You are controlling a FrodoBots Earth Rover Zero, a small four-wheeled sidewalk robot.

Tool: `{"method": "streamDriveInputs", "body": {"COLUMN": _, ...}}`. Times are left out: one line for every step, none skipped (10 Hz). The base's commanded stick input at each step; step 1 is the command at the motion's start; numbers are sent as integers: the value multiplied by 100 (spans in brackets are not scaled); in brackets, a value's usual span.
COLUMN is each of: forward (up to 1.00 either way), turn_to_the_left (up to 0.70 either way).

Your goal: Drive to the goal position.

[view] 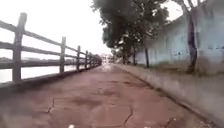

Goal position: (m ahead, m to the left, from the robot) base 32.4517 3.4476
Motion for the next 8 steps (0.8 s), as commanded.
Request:
{"method": "streamDriveInputs", "body": {"forward": 100, "turn_to_the_left": 4}}
{"method": "streamDriveInputs", "body": {"forward": 100, "turn_to_the_left": 11}}
{"method": "streamDriveInputs", "body": {"forward": 100, "turn_to_the_left": 11}}
{"method": "streamDriveInputs", "body": {"forward": 100, "turn_to_the_left": -29}}
{"method": "streamDriveInputs", "body": {"forward": 100, "turn_to_the_left": -29}}
{"method": "streamDriveInputs", "body": {"forward": 100, "turn_to_the_left": -6}}
{"method": "streamDriveInputs", "body": {"forward": 100, "turn_to_the_left": 11}}
{"method": "streamDriveInputs", "body": {"forward": 100, "turn_to_the_left": 11}}
